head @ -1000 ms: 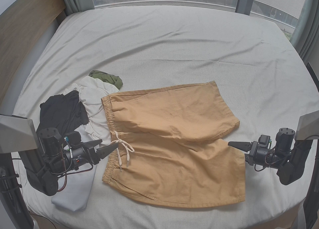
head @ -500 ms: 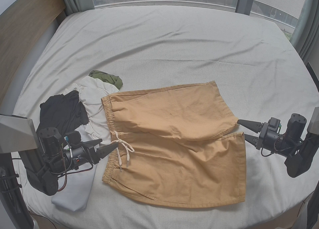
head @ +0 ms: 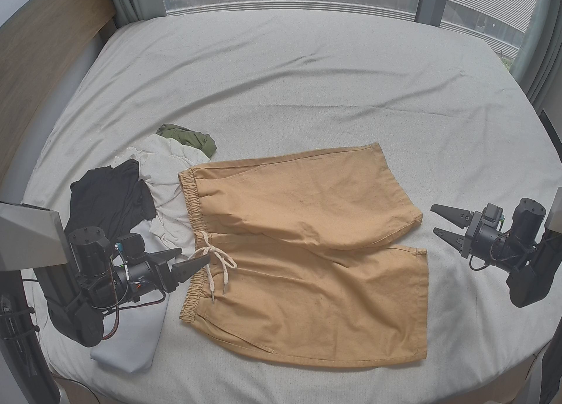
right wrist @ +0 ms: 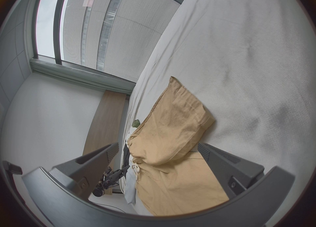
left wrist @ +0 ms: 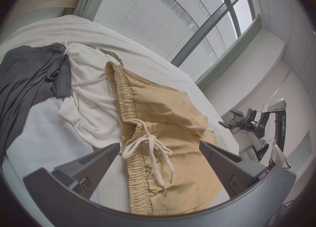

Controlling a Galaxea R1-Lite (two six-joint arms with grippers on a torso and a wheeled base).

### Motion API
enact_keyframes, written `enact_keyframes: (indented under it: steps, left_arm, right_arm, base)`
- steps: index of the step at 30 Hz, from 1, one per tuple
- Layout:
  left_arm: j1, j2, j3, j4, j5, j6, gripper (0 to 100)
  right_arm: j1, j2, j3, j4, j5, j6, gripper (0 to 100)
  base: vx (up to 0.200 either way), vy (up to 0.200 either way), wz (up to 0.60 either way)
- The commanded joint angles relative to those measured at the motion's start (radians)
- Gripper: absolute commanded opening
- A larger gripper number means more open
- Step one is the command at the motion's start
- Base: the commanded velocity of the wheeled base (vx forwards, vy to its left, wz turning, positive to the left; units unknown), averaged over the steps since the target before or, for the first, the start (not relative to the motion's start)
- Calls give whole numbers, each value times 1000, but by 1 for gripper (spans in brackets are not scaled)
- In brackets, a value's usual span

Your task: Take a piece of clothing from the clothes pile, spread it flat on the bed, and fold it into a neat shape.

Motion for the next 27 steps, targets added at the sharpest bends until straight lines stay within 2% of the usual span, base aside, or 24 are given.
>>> enact_keyframes:
  steps: [1, 4, 5, 6, 7, 8, 10, 12, 21, 27]
  left_arm:
    - [-3, -2, 37, 0, 0, -1, 100]
    - [-3, -4, 63, 0, -2, -1, 100]
    - [-3, -4, 63, 0, -2, -1, 100]
    - [-2, -5, 89, 0, -5, -1, 100]
    - [-2, -5, 89, 0, -5, -1, 100]
    - [-2, -7, 115, 0, -9, -1, 100]
    - [-2, -10, 144, 0, -25, 7, 100]
    - [-2, -14, 170, 0, -32, 25, 100]
    - [7, -10, 302, 0, -37, 75, 100]
    - [3, -1, 307, 1, -35, 73, 100]
  right_arm:
    - [1, -27, 49, 0, 2, -48, 100]
    - [7, -25, 82, 0, 5, -155, 100]
    - [7, -25, 82, 0, 5, -155, 100]
    - [5, -21, 95, 0, 8, -238, 100]
    - [5, -21, 95, 0, 8, -238, 100]
    - [4, -10, 105, 0, 10, -327, 100]
    - [2, 13, 108, 0, 11, -434, 100]
    - [2, 22, 120, 0, 13, -500, 100]
    - [30, 22, 172, 0, 13, -597, 100]
    - [33, 22, 180, 0, 13, -614, 100]
  base:
    - [0, 0, 0]
    - [0, 0, 0]
    - [0, 0, 0]
    - [0, 0, 0]
    - [0, 0, 0]
    - [0, 0, 0]
    - [0, 0, 0]
    - [0, 0, 0]
    - [0, 0, 0]
    - [0, 0, 0]
